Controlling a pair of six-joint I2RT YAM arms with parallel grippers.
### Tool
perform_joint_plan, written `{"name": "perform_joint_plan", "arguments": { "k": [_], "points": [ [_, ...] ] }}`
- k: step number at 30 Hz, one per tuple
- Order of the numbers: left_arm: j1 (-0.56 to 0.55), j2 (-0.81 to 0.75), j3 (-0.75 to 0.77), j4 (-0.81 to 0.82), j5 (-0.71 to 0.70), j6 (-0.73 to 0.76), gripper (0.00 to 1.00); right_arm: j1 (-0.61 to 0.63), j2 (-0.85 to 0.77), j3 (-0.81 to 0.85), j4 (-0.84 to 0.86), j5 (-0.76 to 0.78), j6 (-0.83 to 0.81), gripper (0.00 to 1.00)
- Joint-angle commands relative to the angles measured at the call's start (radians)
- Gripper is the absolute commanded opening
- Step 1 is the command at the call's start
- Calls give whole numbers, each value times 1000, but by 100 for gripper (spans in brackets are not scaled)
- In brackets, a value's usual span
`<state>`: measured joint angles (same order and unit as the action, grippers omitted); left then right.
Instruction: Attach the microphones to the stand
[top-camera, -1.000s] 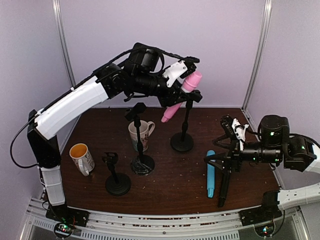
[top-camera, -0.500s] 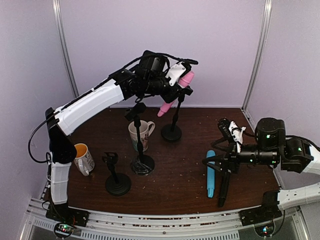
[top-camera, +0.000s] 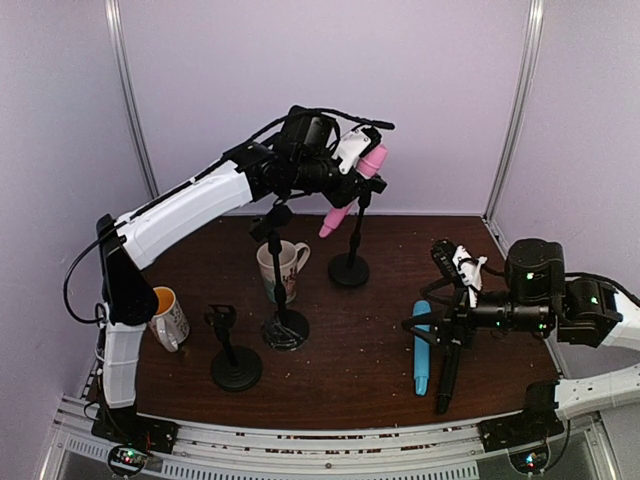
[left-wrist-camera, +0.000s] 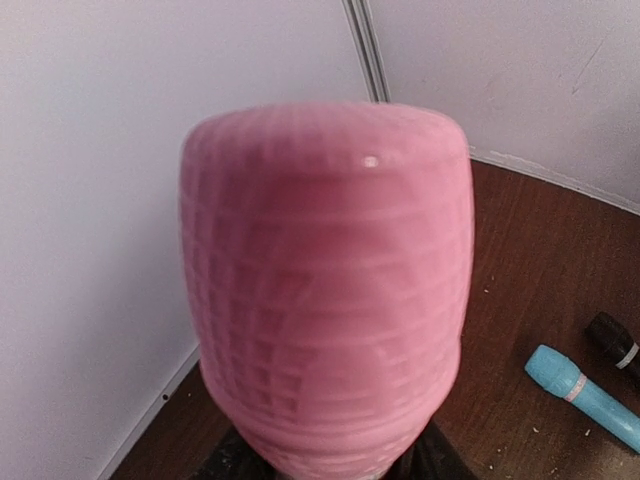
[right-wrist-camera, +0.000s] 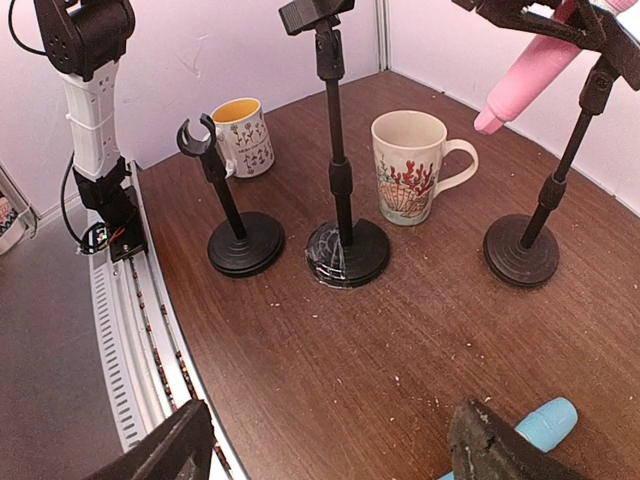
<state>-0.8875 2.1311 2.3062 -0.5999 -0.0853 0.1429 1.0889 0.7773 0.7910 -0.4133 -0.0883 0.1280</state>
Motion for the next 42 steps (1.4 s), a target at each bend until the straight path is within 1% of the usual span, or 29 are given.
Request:
{"name": "perform_joint_plan", "arguments": {
  "k": [1, 2, 3, 5, 7, 9, 13, 14, 16, 19, 21, 24, 28, 32, 34, 36, 38, 39, 40, 42],
  "points": [
    [17, -10, 9, 135, 14, -26, 19, 7, 1, -10, 32, 19, 16, 82],
    [18, -9, 7, 131, 12, -27, 22, 7, 2, -9, 33, 19, 17, 82],
    [18, -10, 6, 127, 7, -27, 29, 6, 4, -9, 33, 19, 18, 82],
    [18, -14, 4, 121, -8, -30, 47, 7, 8, -8, 34, 19, 21, 82],
    [18, -22, 0, 121, -27, -29, 59, 7, 10, -8, 36, 18, 23, 82],
    [18, -33, -5, 123, -39, -26, 68, 7, 12, -9, 37, 16, 26, 82],
    [18, -56, -16, 114, -69, -9, 77, 7, 16, -4, 36, 14, 26, 82],
    [17, -74, -23, 113, -103, -12, 84, 7, 16, -1, 34, 14, 26, 82],
    [16, -121, -58, 120, -165, -12, 92, 8, 14, 2, 33, 14, 27, 83],
    [16, -229, -154, 162, -206, 13, 97, 7, 16, 0, 34, 12, 28, 83],
    [15, -311, -221, 182, -212, 24, 98, 8, 22, -3, 41, 8, 28, 83],
    [9, -417, -295, 164, -216, 27, 98, 8, 44, -4, 67, 3, 22, 82],
    [0, -571, -467, 144, -217, -23, 98, 10, 104, -4, 169, 13, -6, 80],
    [-2, -707, -649, 126, -186, -70, 95, 11, 215, 2, 329, 51, -22, 74],
    [-2, -757, -697, 75, -187, -94, 94, 10, 283, 8, 407, 64, -15, 70],
    [-2, -798, -738, 12, -176, -87, 91, 11, 372, 30, 466, 67, -6, 67],
    [-3, -860, -810, -6, -220, -94, 90, 13, 457, 56, 524, 89, 3, 66],
    [-2, -901, -862, 13, -235, -98, 90, 16, 498, 73, 547, 105, 3, 66],
    [-1, -945, -949, 64, -240, -98, 91, 20, 542, 94, 573, 123, -1, 66],
    [-1, -1038, -1082, 159, -245, -101, 94, 23, 626, 138, 616, 133, -6, 66]
  ]
}}
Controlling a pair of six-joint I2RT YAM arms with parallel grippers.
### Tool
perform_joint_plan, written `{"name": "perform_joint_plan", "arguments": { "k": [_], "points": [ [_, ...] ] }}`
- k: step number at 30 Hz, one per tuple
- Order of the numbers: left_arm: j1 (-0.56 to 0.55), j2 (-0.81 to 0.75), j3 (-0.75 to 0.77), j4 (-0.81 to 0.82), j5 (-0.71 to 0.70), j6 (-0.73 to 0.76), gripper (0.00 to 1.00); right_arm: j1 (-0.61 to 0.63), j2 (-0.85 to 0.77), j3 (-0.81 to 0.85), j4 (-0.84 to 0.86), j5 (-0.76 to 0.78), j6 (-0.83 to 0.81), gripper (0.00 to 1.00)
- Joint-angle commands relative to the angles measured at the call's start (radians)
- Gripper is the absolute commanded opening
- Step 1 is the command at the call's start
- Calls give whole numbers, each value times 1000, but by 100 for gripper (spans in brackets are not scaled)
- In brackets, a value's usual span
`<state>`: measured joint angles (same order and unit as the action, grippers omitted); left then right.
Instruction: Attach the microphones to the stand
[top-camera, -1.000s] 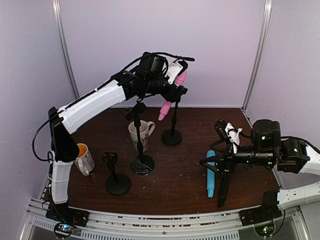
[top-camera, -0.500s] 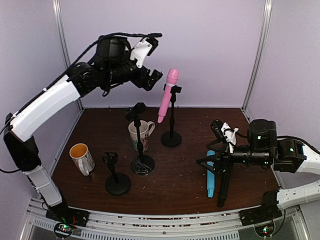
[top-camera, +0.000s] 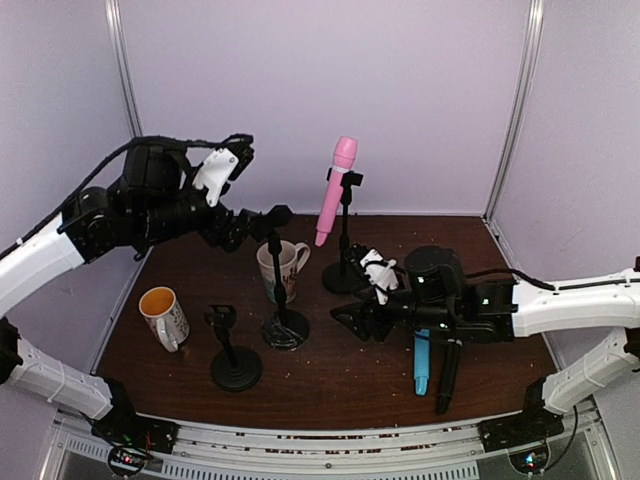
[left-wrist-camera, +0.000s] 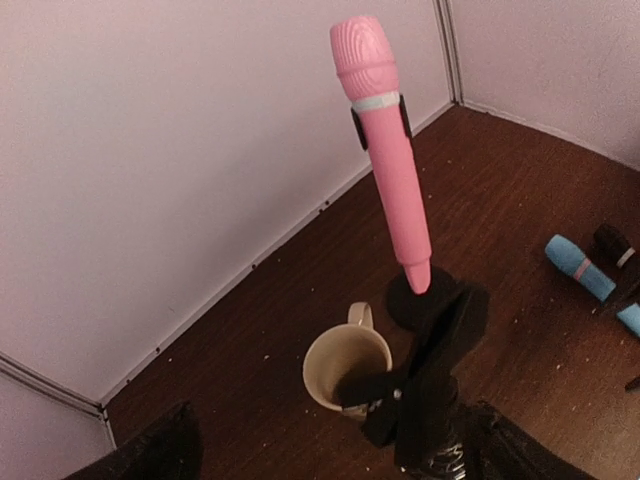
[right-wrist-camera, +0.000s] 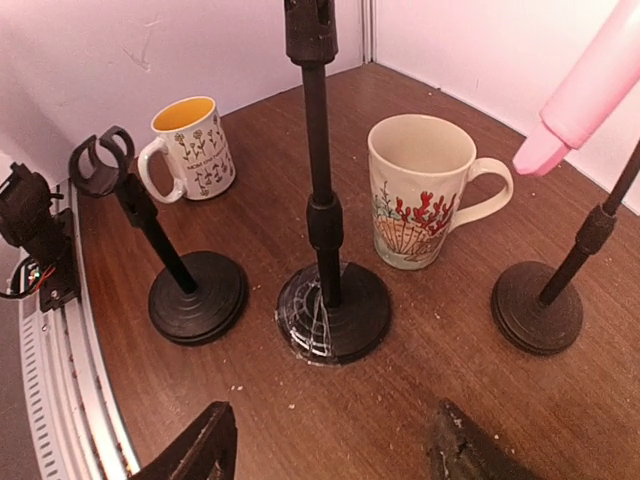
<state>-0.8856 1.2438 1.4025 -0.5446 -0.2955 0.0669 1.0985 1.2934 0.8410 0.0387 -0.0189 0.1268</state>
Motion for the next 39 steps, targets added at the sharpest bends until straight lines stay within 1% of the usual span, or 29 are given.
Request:
{"name": "perform_joint_plan", "arguments": {
  "k": [1, 4, 7, 10, 13, 18, 22, 26, 28, 32, 35, 37, 39],
  "points": [
    [-3, -188, -232, 148, -37, -24, 96, 16, 151, 114, 186, 59, -6, 66],
    [-3, -261, -331, 212, -87, -22, 97, 15, 273, 195, 229, 16, -7, 67],
    [-3, -297, -364, 218, -137, -14, 97, 17, 356, 250, 278, -15, 10, 67],
    [1, -335, -416, 255, -170, -8, 97, 17, 430, 335, 243, -7, 12, 67],
    [18, -362, -463, 276, -136, -39, 97, 17, 500, 387, 239, 4, 10, 67],
    [20, -379, -458, 259, -98, -59, 96, 18, 576, 437, 271, 40, 21, 68],
    [20, -406, -464, 264, -72, -67, 96, 18, 625, 457, 296, 83, 38, 69],
    [20, -429, -473, 272, -74, -61, 96, 17, 663, 459, 316, 125, 49, 68],
    [20, -434, -473, 270, -73, -59, 96, 16, 677, 460, 323, 137, 51, 65],
    [20, -439, -473, 268, -59, -52, 96, 15, 700, 459, 334, 160, 52, 57],
    [20, -439, -473, 268, -59, -49, 95, 14, 703, 458, 348, 177, 53, 48],
    [20, -440, -474, 268, -59, -48, 95, 14, 702, 461, 347, 201, 55, 41],
    [20, -438, -475, 270, -59, -45, 95, 9, 702, 460, 354, 212, 60, 37]
  ]
}}
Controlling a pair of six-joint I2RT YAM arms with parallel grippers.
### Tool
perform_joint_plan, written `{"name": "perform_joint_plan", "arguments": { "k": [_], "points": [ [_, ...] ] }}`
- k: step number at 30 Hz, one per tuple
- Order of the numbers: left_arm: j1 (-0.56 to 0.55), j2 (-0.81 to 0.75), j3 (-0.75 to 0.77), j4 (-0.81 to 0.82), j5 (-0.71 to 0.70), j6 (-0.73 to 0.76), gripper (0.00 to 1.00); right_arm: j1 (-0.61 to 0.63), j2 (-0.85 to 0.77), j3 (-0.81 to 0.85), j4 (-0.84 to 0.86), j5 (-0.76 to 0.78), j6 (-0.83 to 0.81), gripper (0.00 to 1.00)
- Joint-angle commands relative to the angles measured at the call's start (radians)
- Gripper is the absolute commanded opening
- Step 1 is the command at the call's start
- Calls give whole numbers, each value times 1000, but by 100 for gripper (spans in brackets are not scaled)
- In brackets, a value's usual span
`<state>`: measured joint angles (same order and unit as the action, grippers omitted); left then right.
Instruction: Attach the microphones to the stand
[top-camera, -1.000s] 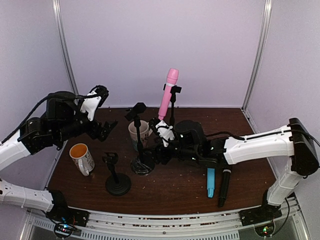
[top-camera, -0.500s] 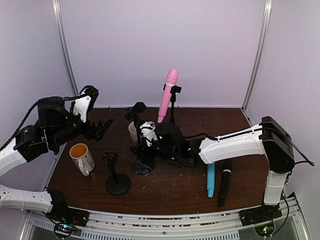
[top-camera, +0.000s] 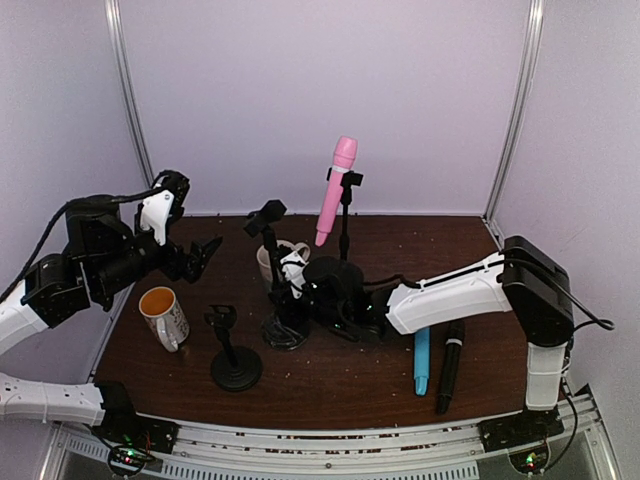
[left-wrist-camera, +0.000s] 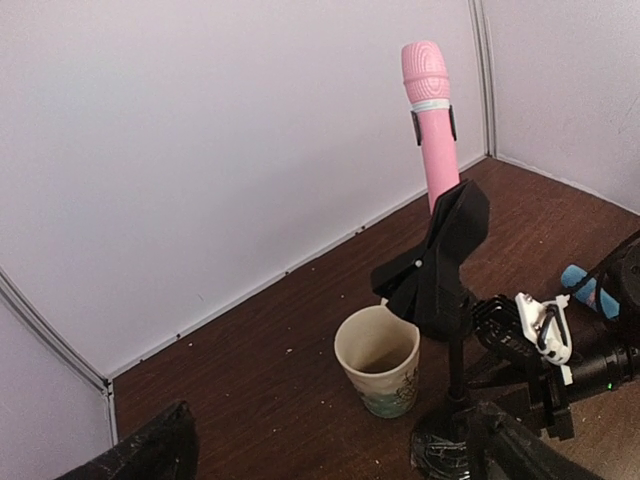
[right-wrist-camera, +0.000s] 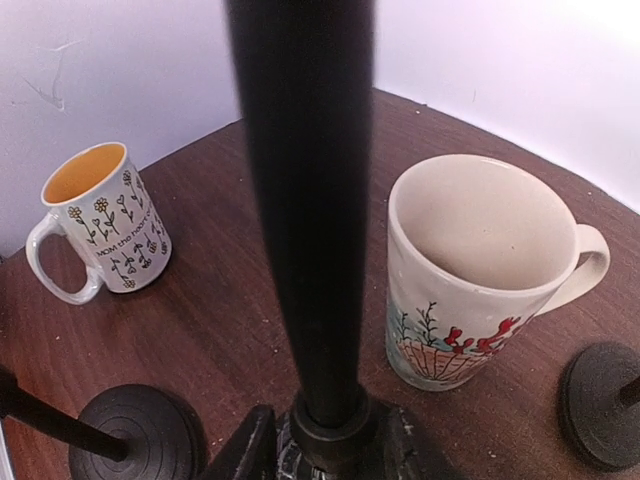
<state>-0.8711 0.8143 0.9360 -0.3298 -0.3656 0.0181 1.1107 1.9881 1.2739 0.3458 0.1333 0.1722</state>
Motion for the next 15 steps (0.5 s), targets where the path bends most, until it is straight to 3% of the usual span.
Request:
{"name": "perform_joint_plan", "arguments": {
  "k": [1, 15],
  "points": [
    [6, -7, -9, 55, 11, 5, 95, -5, 7, 25, 52, 61, 17, 35],
    [6, 26, -25, 72, 16, 33, 95, -19, -79, -60, 99, 26, 10, 6]
  ]
}}
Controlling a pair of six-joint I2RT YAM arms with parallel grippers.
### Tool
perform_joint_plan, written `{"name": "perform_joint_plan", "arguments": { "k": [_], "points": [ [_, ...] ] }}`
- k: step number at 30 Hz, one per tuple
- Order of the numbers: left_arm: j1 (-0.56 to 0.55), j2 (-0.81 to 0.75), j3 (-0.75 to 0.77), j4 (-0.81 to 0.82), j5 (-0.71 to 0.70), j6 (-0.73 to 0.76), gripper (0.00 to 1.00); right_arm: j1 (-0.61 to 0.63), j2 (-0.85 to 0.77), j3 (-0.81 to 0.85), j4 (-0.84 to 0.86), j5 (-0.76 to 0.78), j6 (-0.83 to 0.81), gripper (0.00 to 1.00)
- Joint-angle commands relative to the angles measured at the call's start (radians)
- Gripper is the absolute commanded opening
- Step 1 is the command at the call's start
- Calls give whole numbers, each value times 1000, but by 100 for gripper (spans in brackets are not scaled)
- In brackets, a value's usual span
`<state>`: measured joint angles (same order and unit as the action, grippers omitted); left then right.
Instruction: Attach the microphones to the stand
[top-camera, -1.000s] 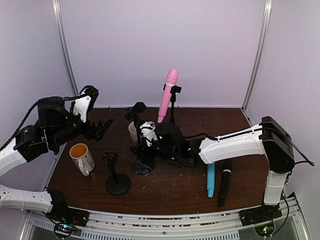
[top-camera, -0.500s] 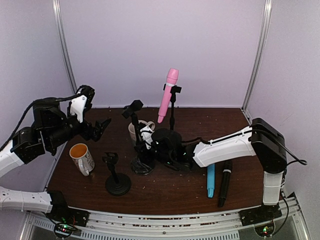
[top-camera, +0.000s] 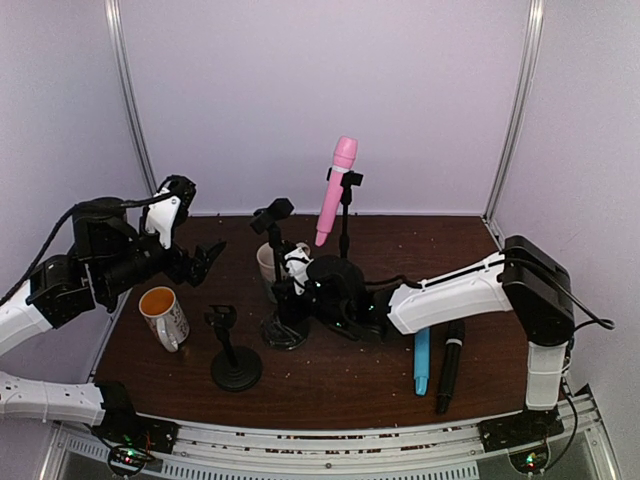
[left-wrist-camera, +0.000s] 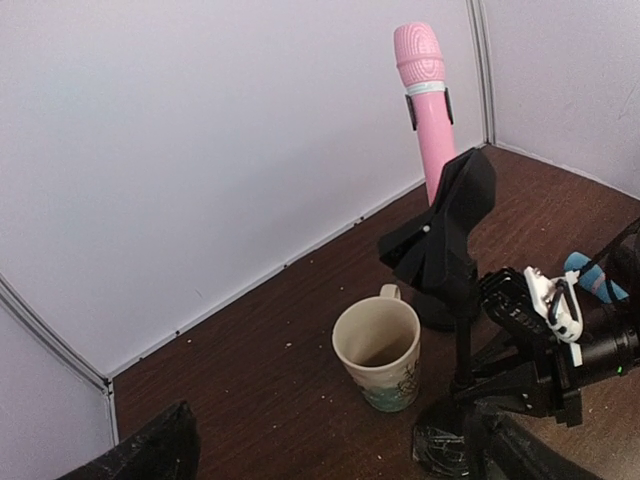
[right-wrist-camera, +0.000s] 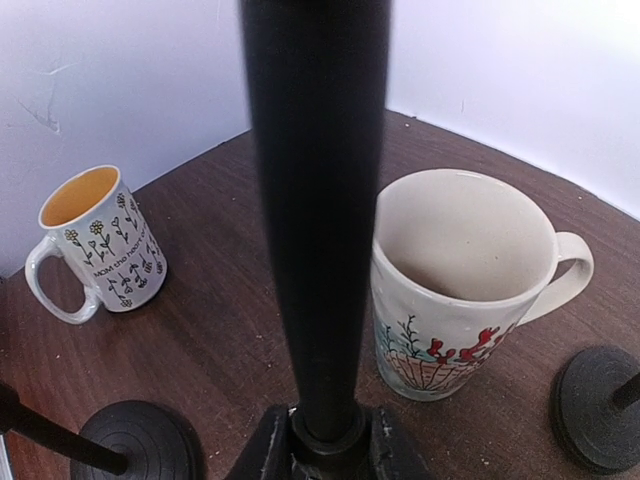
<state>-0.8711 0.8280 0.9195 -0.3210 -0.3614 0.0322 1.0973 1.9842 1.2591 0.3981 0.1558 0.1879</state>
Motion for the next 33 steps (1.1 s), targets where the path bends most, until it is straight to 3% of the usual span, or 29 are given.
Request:
{"name": "perform_joint_plan", "arguments": {
  "k": [1, 5, 9, 14, 21, 25, 33],
  "points": [
    [6, 16, -12, 65, 23, 24, 95, -6, -98, -64, 44, 1, -4, 5],
    [6, 26, -25, 82, 84, 53, 91, -5, -233, -127, -11, -8, -2, 1],
    [6, 57, -25, 90, 257, 79, 79, -5, -393, -165, -117, -12, -1, 0],
    [-9, 161, 11, 106, 422, -17, 65, -5, -551, -184, -226, -16, 19, 0],
    [-194, 310, 45, 234, 285, -128, 59, -3, -738, -224, -288, -12, 63, 0],
    [-246, 394, 21, 383, 275, -196, 56, -1, -783, -242, -307, 1, 55, 0],
    [-314, 546, 12, 595, 183, -186, 54, -1, -852, -330, -248, -8, 82, 0]
  ]
}}
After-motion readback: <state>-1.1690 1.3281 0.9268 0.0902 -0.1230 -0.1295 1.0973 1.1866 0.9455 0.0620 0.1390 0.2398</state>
